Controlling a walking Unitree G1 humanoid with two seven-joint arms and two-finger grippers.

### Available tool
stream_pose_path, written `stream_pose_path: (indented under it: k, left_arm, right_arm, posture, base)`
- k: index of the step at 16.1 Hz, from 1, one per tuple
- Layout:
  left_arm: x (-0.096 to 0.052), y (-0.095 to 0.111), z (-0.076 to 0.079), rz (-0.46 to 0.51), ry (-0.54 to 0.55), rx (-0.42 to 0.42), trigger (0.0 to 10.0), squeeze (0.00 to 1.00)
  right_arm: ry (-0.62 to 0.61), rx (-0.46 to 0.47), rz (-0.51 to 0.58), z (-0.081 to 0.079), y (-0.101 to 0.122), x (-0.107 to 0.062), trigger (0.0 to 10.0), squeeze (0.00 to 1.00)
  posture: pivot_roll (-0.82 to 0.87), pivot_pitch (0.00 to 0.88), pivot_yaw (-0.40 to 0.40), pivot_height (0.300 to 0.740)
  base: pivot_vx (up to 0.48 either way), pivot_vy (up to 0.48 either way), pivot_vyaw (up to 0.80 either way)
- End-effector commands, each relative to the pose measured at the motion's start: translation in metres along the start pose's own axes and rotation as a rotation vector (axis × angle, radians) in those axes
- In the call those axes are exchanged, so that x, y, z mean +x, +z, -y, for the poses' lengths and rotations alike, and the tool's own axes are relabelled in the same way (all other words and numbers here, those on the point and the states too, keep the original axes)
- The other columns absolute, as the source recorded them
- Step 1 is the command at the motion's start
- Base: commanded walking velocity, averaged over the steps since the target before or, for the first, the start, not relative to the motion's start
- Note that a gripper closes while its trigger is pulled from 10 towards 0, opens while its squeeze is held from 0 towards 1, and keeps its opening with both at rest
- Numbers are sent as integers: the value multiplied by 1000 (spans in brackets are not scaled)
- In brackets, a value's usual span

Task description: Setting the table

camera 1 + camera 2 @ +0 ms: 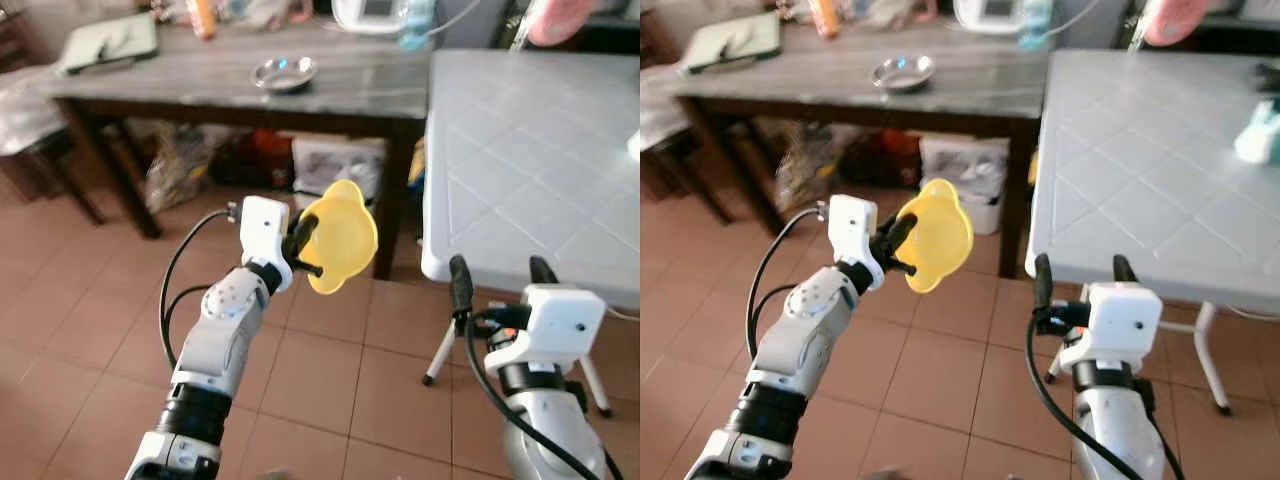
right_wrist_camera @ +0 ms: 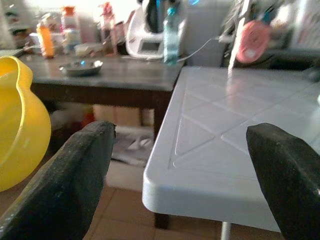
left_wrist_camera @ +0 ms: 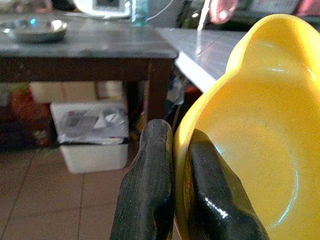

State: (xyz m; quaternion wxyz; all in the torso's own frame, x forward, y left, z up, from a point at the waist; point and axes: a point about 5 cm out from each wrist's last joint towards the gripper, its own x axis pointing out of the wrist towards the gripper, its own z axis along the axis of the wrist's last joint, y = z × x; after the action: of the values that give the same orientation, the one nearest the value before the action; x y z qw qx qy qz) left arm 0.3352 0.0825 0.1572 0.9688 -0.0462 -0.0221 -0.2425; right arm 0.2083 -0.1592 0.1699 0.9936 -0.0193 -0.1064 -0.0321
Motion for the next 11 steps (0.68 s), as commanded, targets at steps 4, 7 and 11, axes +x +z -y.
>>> stream_pose_path:
  k: [4, 7, 11]
  left_arm:
    - [-5, 1, -9, -1, 33, 19, 10000, 0]
    - [-4, 5, -6, 42, 12, 12, 10000, 0]
    - [-3, 8, 1, 63, -44, 5, 10000, 0]
  right_arm:
    - [10, 13, 6, -5, 2, -1, 10000, 0]
    - [8, 9, 4, -3, 2, -2, 10000, 0]
    - [3, 2, 4, -1, 2, -3, 10000, 0]
  posture:
    - [73, 120, 54, 740]
    - [68, 121, 51, 740]
    - [64, 118, 49, 740]
  base:
    - [0, 480, 0]
    - [0, 84, 0]
    - [76, 0, 0]
